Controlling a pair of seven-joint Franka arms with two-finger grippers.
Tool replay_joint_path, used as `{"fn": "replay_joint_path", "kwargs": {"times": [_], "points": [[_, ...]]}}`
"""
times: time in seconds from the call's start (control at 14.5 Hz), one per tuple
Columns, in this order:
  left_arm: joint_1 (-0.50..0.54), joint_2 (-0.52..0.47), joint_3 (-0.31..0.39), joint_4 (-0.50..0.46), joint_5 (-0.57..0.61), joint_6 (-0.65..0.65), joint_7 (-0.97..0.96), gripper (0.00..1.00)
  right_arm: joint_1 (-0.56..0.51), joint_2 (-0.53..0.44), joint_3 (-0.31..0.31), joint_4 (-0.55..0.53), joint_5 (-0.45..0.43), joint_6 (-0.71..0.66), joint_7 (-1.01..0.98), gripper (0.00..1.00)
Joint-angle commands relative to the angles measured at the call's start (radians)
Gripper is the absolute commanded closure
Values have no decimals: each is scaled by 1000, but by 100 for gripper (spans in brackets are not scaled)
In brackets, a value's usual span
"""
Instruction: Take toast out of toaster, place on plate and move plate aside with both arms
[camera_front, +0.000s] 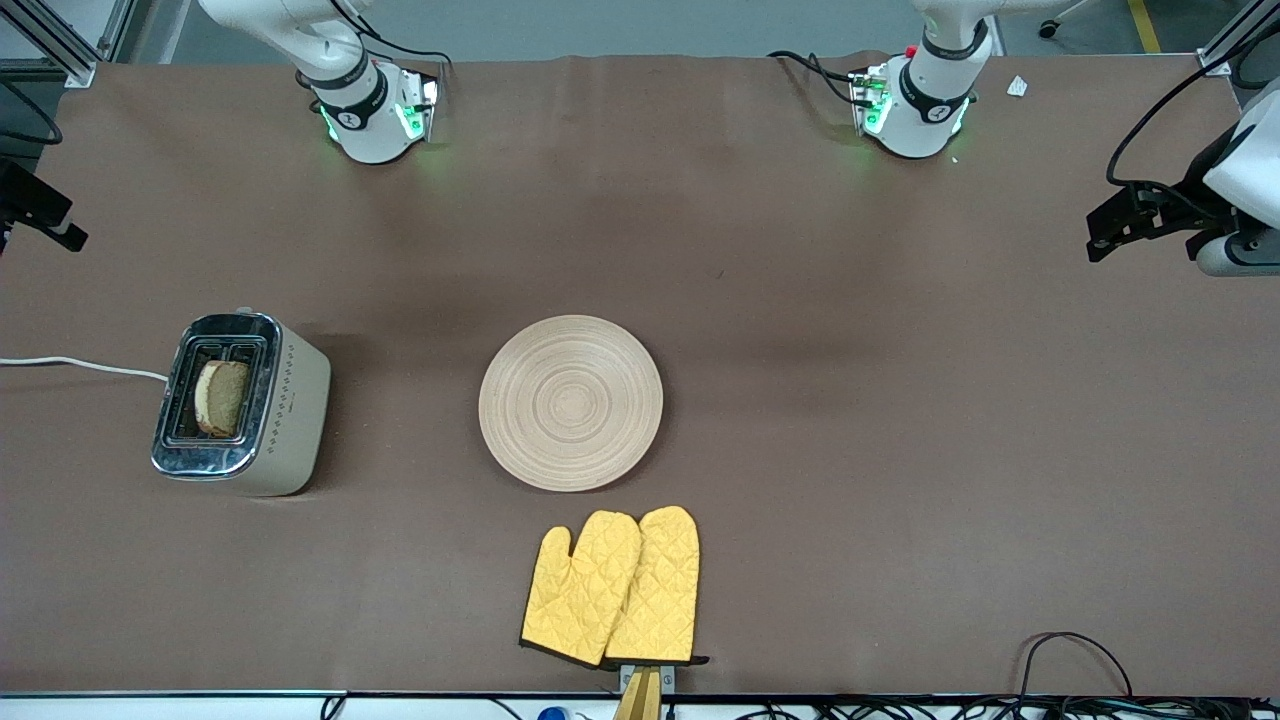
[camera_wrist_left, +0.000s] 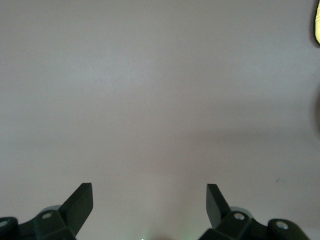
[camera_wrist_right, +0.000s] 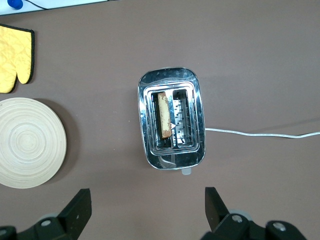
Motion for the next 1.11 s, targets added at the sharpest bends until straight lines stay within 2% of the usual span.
{"fn": "replay_joint_path", "kwargs": {"times": [0.0, 0.62, 1.04], "points": [[3, 10, -1, 20, 5, -9, 16, 0, -10, 23, 3, -6, -14, -5, -7, 0], [0, 25, -1, 20, 10, -8, 16, 0, -27, 227, 1, -12, -14, 61, -6, 0], [-6, 36, -1, 20, 7, -5, 16, 0, -61, 402, 6, -29, 17, 207, -7, 0]]}}
